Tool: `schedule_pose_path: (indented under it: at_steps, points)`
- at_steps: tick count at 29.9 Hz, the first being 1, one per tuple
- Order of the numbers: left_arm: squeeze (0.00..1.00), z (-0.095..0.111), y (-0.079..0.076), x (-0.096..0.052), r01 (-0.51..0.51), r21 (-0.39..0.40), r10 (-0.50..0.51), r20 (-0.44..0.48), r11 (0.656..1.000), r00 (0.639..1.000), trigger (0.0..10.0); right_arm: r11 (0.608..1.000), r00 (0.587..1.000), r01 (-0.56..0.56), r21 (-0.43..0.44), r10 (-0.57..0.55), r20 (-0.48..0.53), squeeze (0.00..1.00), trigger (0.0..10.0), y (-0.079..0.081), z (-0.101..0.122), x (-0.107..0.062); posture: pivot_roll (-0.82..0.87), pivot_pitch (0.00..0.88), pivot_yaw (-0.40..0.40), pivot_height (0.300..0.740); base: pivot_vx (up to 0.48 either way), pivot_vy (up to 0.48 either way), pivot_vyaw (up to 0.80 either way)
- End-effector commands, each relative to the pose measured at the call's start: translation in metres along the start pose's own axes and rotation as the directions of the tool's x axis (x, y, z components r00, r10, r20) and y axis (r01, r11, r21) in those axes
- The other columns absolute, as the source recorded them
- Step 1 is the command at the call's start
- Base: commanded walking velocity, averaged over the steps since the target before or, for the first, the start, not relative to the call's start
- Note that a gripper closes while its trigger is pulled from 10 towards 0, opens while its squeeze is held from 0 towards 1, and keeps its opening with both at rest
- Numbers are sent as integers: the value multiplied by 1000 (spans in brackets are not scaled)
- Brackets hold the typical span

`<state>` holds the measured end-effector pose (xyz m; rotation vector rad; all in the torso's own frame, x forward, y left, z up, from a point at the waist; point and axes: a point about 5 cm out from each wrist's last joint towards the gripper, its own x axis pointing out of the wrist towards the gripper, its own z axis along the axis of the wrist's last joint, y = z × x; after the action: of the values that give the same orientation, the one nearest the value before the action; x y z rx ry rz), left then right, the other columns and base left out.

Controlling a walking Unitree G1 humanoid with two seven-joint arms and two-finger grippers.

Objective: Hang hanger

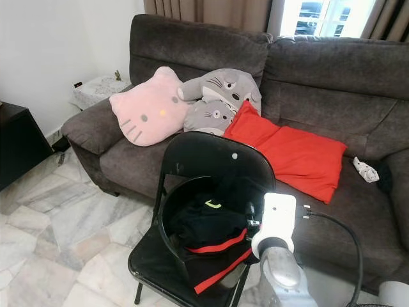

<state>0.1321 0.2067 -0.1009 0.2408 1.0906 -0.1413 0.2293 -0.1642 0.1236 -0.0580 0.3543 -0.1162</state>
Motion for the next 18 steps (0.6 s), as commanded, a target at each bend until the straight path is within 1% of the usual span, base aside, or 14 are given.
schedule_pose_path:
  at_steps: [1, 2, 3, 4, 5, 6, 7, 8, 9, 12, 13, 14, 15, 18]
  points:
    - [0, -5, -2, -1, 11, -1, -11, -20, 1000, 1000, 10000, 999, 994, 8, -39, -12, -105, 0, 10000, -12, -21, -9, -121, 0, 38, 740, 0, 0, 0]
    - [0, -5, -2, -1, 12, -2, -12, -19, 1000, 1000, 10000, 997, 986, 33, -74, -45, -160, 0, 10000, -25, -37, -12, -125, 0, 36, 740, 0, 0, 0]
    - [0, -5, -2, -1, 12, -2, -12, -19, 1000, 1000, 10000, 997, 986, 33, -74, -45, -160, 0, 10000, -25, -37, -12, -125, 0, 36, 740, 0, 0, 0]
    - [0, -5, -2, -1, 12, -3, -12, -18, 1000, 1000, 10000, 995, 980, 73, -63, -83, -181, 0, 10000, -35, -44, -14, -127, 0, 36, 740, 0, 0, 0]
    - [0, -5, -2, -1, 13, -2, -13, -18, 1000, 1000, 10000, 995, 977, 96, -38, -101, -185, 0, 10000, -38, -46, -14, -126, 0, 37, 740, 0, 0, 0]
    - [0, -5, -2, -1, 13, -2, -13, -18, 1000, 1000, 10000, 995, 977, 96, -38, -101, -185, 0, 10000, -38, -46, -14, -126, 0, 37, 740, 0, 0, 0]
    - [0, -5, -2, -1, 12, -3, -12, -17, 1000, 1000, 10000, 985, 979, 124, 121, -101, -179, 0, 10000, -35, -41, -12, -126, 0, 37, 740, 0, 0, 0]
    - [0, -5, -2, -1, 12, -3, -12, -17, 1000, 1000, 10000, 978, 980, 125, 170, -95, -174, 0, 10000, -33, -40, -12, -126, 0, 37, 740, 0, 0, 0]
    - [0, -5, -2, -1, 11, -4, -12, -16, 1000, 1000, 10000, 969, 989, 81, 232, -50, -137, 0, 10000, -24, -32, -9, -123, 0, 35, 740, 0, 0, 0]
    - [0, -5, -2, -1, 9, -6, -9, -14, 1000, 1000, 10000, 952, 998, -39, 303, 54, -42, 0, 10000, -7, -15, -8, -117, 0, 32, 740, 0, 0, 0]
    - [0, -5, -2, -1, 9, -6, -9, -14, 1000, 1000, 10000, 952, 998, -39, 303, 54, -42, 0, 10000, -7, -15, -8, -117, 0, 32, 740, 0, 0, 0]
    - [0, -5, -2, -1, 5, -11, -6, -12, 1000, 1000, 10000, 925, 992, -115, 362, 125, -4, 0, 10000, 3, -10, -8, -110, 0, 31, 740, 0, 0, 0]
    - [0, -5, -2, -1, 4, -13, -4, -12, 1000, 1000, 10000, 914, 988, -144, 380, 154, 5, 0, 10000, 8, -8, -9, -108, 0, 30, 740, 0, 0, 0]
    - [0, -5, -1, -1, 2, -15, -3, -12, 1000, 1000, 10000, 908, 982, -170, 384, 188, -8, 0, 10000, 13, -9, -9, -107, 0, 30, 740, 0, 0, 0]
